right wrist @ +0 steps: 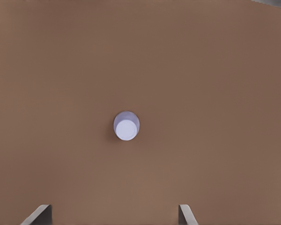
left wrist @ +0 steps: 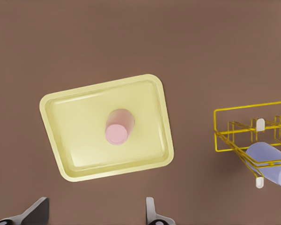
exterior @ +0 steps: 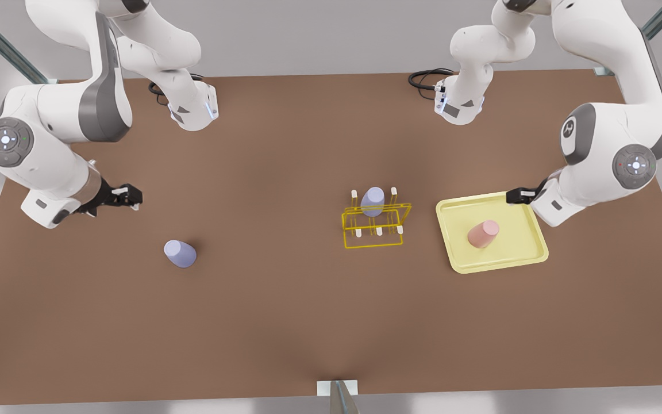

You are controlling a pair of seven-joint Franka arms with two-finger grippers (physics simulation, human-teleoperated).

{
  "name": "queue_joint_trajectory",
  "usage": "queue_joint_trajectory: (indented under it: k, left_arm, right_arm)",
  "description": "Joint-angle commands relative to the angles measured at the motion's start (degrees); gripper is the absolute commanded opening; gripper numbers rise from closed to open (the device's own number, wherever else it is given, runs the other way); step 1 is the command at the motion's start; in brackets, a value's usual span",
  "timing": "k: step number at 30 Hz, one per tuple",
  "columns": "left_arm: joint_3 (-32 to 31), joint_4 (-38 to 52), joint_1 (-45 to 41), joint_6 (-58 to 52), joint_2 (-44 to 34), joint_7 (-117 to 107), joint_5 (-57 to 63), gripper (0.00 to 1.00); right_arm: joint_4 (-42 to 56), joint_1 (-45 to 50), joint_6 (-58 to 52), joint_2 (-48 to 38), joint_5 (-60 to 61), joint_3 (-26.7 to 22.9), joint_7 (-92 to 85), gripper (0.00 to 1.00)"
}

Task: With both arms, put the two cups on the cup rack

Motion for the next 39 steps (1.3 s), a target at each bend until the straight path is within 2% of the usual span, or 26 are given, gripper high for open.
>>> queue_joint_trajectory:
  k: [1, 3, 5, 7, 8, 12, 14, 20, 26, 39]
  left_arm:
    - [0.04, -0.24, -0.52, 3.31, -0.12, 2.64, -1.26, 1.00]
    - [0.40, -0.24, -0.78, 2.70, -0.12, 2.82, -1.26, 1.00]
    - [2.50, -1.90, -0.69, 4.45, -0.03, 2.73, -1.26, 1.00]
    - [4.09, -17.37, -1.66, 23.69, -0.12, 2.91, -1.26, 1.00]
    - [4.17, -21.86, -1.75, 30.38, -0.04, 2.91, -1.26, 1.00]
    - [4.17, -28.28, -2.54, 38.47, 0.49, 2.91, -1.35, 1.00]
    - [4.17, -31.00, -3.07, 43.56, 1.63, 2.91, -1.35, 1.00]
    - [5.58, -33.73, -2.54, 44.88, 4.89, 2.82, -1.35, 1.00]
    - [5.93, -33.64, -2.89, 44.80, 7.96, 2.65, -1.26, 1.00]
    - [6.11, -33.37, -3.07, 47.61, 12.09, 2.64, -1.26, 1.00]
  right_arm:
    - [0.03, -0.01, 3.61, -0.14, -0.01, 0.00, -2.84, 1.00]
    - [-0.06, -0.01, 3.79, 0.38, -0.62, 0.00, -2.92, 1.00]
    - [-0.15, 2.01, 10.02, 9.25, -1.06, 0.53, -2.14, 1.00]
    - [-0.33, 4.47, 19.16, 16.55, -0.97, 0.53, 3.75, 1.00]
    - [-1.38, 4.64, 22.76, 18.23, -0.36, 0.61, 4.02, 1.00]
    - [-10.08, 2.54, 35.33, 18.58, 1.05, 0.53, 4.11, 1.00]
    - [-14.03, 0.34, 37.70, 18.32, 4.65, 0.53, 4.11, 1.00]
    - [-26.78, -1.42, 43.07, 10.32, 5.44, 0.61, 2.97, 1.00]
    - [-32.84, -4.06, 46.50, 9.26, 5.97, 0.61, 2.70, 1.00]
    - [-34.51, -3.97, 50.28, 15.24, 5.88, 0.61, 2.17, 1.00]
